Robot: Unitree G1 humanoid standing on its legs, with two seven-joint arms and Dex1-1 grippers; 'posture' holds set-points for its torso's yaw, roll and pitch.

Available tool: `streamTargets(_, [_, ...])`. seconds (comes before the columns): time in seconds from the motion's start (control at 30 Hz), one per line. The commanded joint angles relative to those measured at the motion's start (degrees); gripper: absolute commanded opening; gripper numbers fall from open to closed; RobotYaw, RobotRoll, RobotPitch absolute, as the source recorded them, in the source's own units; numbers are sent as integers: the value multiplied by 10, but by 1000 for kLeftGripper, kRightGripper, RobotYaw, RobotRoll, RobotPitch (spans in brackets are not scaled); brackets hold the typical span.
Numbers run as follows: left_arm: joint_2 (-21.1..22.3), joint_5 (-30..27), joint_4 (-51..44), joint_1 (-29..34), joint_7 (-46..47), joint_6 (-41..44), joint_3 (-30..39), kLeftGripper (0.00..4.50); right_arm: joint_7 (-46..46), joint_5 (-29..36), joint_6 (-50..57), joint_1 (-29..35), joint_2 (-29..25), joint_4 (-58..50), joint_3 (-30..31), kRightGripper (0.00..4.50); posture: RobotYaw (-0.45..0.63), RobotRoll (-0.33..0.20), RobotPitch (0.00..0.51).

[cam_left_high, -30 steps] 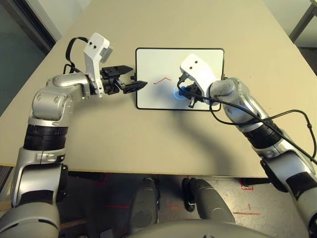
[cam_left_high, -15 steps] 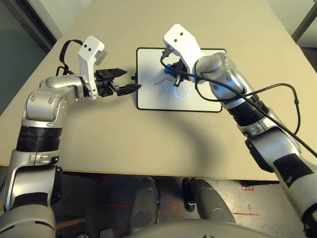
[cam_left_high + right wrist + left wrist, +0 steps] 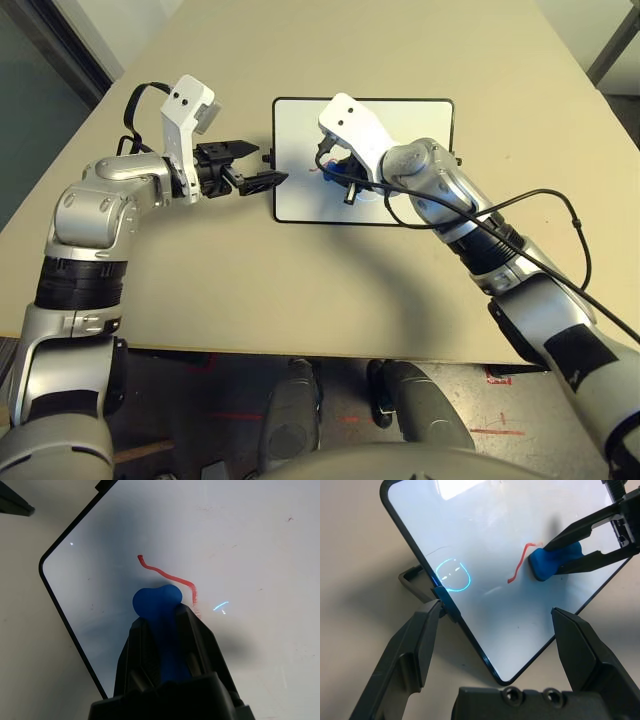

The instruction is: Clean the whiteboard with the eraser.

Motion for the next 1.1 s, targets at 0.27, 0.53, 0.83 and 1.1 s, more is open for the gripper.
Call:
streamTargets(0.27, [-7,-5,-9,9,-1,7,0,4500,-32,-2,-29,-66,3,99,-43,637,28,0,149])
streamTargets(0.53, [-11,-5,-12,10,0,10,0,4500,-12,-1,2,-23,19,50,-13,617,33,0,151])
streamTargets(0.83, [-8,-8,-23,16,1,18,5,4500,3,-5,21,9,31,18,12,617,48,0,154])
streamTargets(1.1, [-11,-9,-29,18,4,22,6,4500,-48,4,-38,-85,52,129,-48,617,49,0,150])
